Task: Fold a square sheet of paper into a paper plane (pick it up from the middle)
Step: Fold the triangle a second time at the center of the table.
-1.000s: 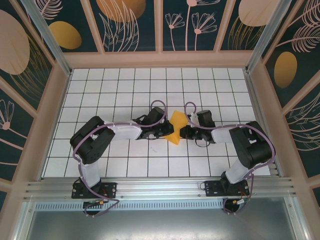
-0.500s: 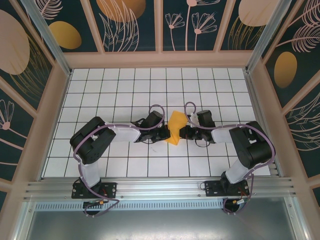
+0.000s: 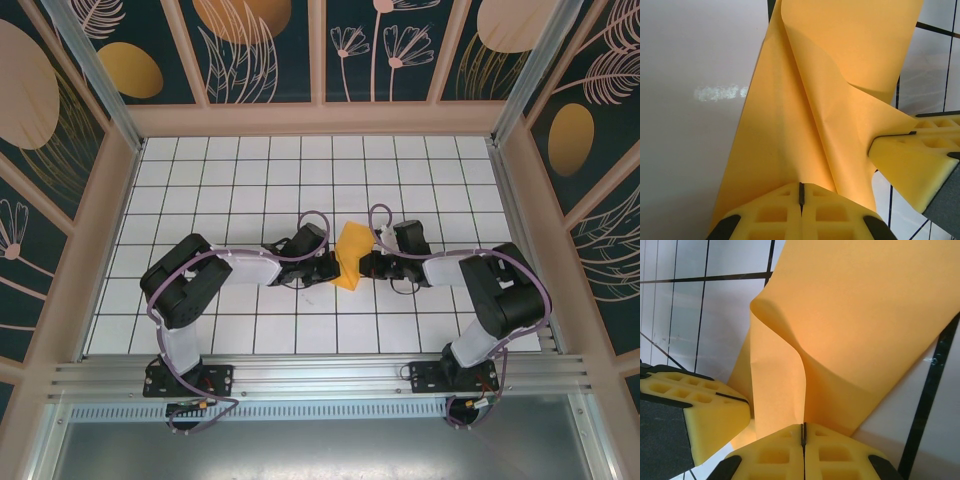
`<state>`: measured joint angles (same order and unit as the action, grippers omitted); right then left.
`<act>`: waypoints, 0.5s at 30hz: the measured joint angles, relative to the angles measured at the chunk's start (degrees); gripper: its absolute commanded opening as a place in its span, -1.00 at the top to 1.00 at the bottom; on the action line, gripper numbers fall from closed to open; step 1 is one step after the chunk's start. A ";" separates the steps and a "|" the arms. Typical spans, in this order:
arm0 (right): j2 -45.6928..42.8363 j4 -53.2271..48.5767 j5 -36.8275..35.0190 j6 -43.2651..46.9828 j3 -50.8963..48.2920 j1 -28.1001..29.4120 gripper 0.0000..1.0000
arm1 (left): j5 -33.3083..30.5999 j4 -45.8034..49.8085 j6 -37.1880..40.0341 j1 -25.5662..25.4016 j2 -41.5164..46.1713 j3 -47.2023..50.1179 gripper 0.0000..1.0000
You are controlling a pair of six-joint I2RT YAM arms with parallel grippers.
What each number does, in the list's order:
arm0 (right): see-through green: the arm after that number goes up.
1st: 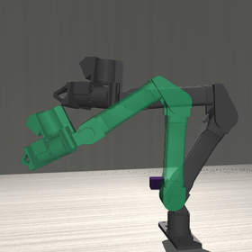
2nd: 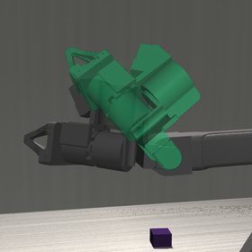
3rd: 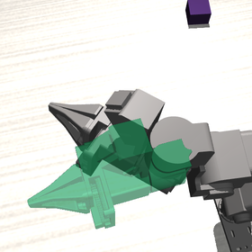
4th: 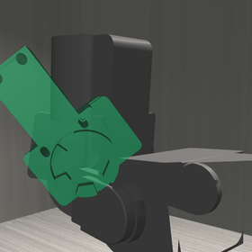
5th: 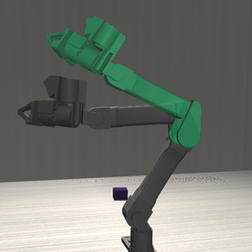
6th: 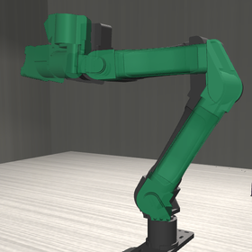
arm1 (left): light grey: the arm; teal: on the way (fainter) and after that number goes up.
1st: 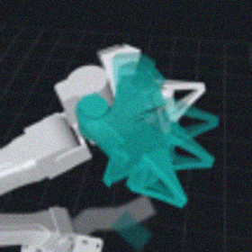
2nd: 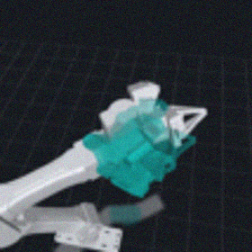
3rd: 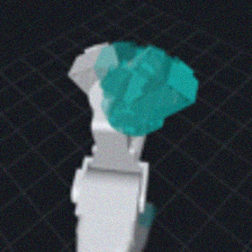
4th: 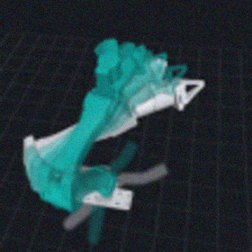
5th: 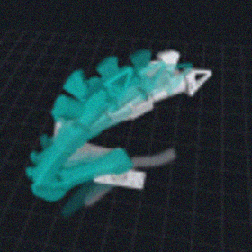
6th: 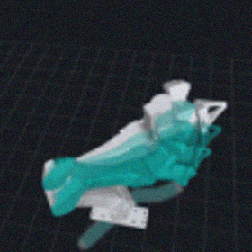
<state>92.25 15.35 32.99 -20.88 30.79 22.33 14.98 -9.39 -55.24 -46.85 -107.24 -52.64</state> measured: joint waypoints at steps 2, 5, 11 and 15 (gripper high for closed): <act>0.00 -0.35 -0.22 0.42 0.00 0.07 0.85 | 0.00 0.00 0.11 0.00 0.00 0.00 0.84; 0.02 -0.61 -0.46 0.94 0.02 0.28 0.85 | -0.02 -0.02 0.11 -0.04 0.02 0.00 0.81; 0.02 -0.63 -1.05 1.09 0.04 0.70 0.85 | -0.55 0.09 0.09 -0.04 1.22 -0.63 0.75; 0.02 -0.63 -1.09 1.09 0.07 0.70 0.84 | -0.72 0.13 0.09 -0.07 1.77 -2.84 0.74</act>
<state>92.27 14.72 31.90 -19.79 30.85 23.03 14.26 -9.26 -55.16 -46.92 -105.47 -55.48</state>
